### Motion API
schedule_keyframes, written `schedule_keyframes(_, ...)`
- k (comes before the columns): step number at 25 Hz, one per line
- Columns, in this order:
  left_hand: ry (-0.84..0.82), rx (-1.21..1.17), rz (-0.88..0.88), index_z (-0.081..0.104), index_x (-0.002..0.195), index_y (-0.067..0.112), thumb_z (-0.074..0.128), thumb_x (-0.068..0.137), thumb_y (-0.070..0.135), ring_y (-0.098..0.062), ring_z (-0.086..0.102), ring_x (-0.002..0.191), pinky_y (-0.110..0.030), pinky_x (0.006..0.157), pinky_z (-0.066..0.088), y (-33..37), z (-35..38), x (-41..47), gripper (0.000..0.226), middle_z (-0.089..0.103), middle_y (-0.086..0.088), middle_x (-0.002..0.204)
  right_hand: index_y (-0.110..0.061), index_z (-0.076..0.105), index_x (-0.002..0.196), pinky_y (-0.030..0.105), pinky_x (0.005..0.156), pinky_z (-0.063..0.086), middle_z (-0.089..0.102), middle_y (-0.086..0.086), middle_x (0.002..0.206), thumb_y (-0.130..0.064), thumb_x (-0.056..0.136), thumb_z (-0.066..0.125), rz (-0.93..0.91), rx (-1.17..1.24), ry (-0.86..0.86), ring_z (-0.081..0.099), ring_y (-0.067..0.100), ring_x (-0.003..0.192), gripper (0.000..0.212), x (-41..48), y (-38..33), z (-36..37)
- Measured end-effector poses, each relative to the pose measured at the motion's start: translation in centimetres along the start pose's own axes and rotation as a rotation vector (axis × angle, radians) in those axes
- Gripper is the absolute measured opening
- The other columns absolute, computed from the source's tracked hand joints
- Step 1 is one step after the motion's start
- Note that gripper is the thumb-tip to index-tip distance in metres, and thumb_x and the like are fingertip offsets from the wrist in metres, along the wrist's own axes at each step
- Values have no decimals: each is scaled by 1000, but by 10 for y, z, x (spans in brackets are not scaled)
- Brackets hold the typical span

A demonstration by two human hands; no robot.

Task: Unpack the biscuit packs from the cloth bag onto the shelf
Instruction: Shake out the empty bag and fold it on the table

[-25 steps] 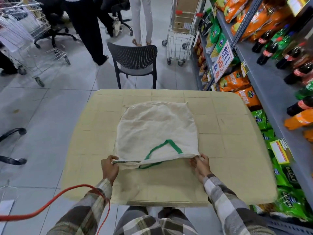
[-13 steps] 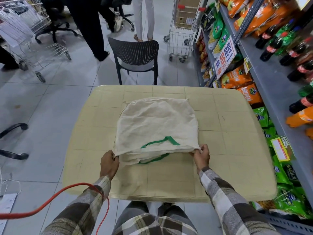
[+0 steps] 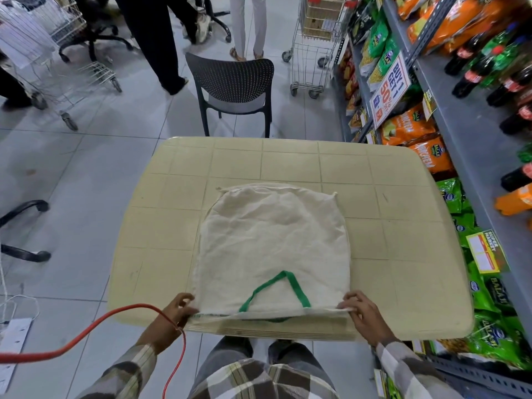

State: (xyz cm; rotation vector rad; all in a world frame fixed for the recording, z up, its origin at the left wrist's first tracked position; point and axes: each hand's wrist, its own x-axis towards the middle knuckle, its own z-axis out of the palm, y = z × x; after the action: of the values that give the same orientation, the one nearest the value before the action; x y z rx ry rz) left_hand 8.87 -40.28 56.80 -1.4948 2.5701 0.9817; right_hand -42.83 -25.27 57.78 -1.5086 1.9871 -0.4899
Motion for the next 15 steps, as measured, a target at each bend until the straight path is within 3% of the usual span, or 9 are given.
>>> schedule_keyframes(2, -41, 4, 5, 72, 107, 24, 74, 78, -1, -18, 60, 106, -6, 89, 43, -7, 13, -9, 38, 48, 0, 132, -49, 71, 82, 12, 82, 48, 59, -19, 105, 5, 74, 61, 50, 48, -30, 63, 0, 98, 56, -9, 7, 5)
schedule_keyframes(5, -54, 90, -52, 69, 109, 29, 84, 72, 17, -26, 63, 108, -28, 94, 52, -13, 18, -7, 41, 55, 1, 128, -57, 67, 92, 13, 86, 49, 60, -18, 107, -10, 66, 67, 18, 48, -110, 62, -2, 100, 53, -11, 10, 6)
schedule_keyframes(6, -58, 129, -70, 68, 105, 33, 84, 69, 24, -29, 64, 106, -33, 93, 53, -21, 19, -1, 40, 61, 0, 120, -54, 67, 92, 19, 87, 51, 60, -16, 104, -8, 68, 70, -16, 30, -121, 62, -2, 99, 52, -6, 11, 4)
schedule_keyframes(8, 29, 124, -19, 67, 97, 28, 80, 74, 16, -27, 65, 96, -24, 83, 52, -19, 2, 21, 29, 63, -5, 112, -47, 67, 91, 31, 84, 52, 63, -9, 98, 3, 76, 73, -33, 23, -93, 62, 0, 94, 52, 12, 7, -7)
schedule_keyframes(11, 158, 37, 67, 67, 104, 15, 57, 92, 23, -20, 61, 90, -22, 74, 46, 12, -50, 67, 17, 63, -4, 108, -22, 75, 97, 26, 77, 49, 67, 1, 94, 0, 81, 77, 50, 74, 9, 63, 21, 91, 27, 60, -20, -39)
schedule_keyframes(13, 207, -43, 42, 61, 104, 18, 57, 97, 18, -9, 56, 77, -22, 67, 42, 32, -86, 102, 9, 63, -4, 97, -11, 75, 100, 21, 73, 45, 67, 6, 95, -8, 82, 78, 98, 128, 83, 61, 25, 86, 18, 101, -37, -63)
schedule_keyframes(15, 245, -151, 0, 59, 99, 20, 59, 96, 13, -1, 52, 64, -16, 62, 39, 41, -115, 141, 7, 63, -4, 84, -9, 73, 101, 27, 72, 43, 67, 9, 95, -15, 87, 75, 124, 171, 147, 58, 23, 81, 16, 146, -49, -84)
